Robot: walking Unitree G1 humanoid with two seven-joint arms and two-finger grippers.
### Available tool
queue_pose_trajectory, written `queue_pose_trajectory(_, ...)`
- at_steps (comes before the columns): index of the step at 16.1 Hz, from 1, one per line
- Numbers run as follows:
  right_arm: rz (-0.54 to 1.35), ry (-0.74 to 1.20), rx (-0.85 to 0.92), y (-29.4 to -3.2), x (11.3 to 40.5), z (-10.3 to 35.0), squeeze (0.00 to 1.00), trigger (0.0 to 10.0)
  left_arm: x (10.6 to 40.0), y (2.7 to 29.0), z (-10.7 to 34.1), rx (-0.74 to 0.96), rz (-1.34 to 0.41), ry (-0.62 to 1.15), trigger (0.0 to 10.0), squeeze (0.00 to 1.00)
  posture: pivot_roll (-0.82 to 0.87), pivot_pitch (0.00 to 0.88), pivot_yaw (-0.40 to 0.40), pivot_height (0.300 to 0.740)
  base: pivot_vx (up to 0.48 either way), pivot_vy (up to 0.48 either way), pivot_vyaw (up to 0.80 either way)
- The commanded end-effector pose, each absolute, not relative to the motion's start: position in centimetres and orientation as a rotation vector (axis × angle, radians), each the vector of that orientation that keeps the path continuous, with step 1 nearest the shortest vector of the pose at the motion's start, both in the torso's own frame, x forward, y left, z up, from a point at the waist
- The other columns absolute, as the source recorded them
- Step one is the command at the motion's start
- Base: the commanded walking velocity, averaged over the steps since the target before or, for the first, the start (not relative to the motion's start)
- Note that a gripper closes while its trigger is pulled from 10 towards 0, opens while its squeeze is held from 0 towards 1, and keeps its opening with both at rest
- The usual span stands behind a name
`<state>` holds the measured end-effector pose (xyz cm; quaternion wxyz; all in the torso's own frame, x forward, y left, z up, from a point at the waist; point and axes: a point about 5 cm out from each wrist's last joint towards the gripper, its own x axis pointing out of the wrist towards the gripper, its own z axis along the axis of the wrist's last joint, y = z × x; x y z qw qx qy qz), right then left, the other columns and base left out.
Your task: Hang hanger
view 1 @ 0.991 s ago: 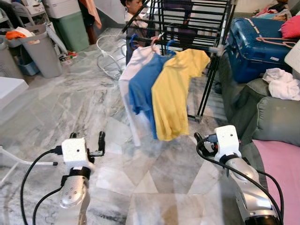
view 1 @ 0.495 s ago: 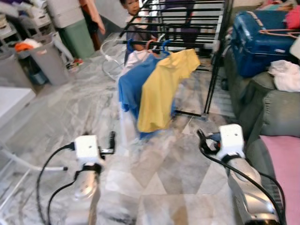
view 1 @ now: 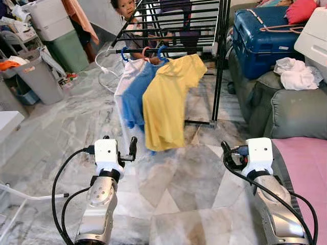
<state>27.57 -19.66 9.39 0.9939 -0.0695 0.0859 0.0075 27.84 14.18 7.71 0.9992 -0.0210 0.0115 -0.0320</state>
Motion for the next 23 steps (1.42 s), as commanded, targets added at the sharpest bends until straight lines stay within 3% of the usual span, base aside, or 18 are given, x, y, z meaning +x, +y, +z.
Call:
queue_pose_trajectory(1,0.034,0.166,-0.118,-18.55,27.82,9.6,0.0,10.0,27.42,15.71,7.36,-0.031,-0.035,0.039,10.0,0.0,-0.22,0.0,0.181,0.74,0.0,0.0,0.0)
queue_pose_trajectory(10,0.036,0.166,-0.099,-18.25,28.06,9.7,0.0,10.0,27.96,16.26,7.45,-0.041,-0.02,0.049,10.0,0.0,-0.22,0.0,0.188,0.74,0.0,0.083,0.0)
queue_pose_trajectory(23,-0.016,0.162,-0.088,-18.65,27.57,9.69,0.0,10.0,27.87,15.67,7.13,-0.025,-0.073,0.071,10.0,0.0,-0.23,0.0,0.211,0.74,0.0,0.457,0.0)
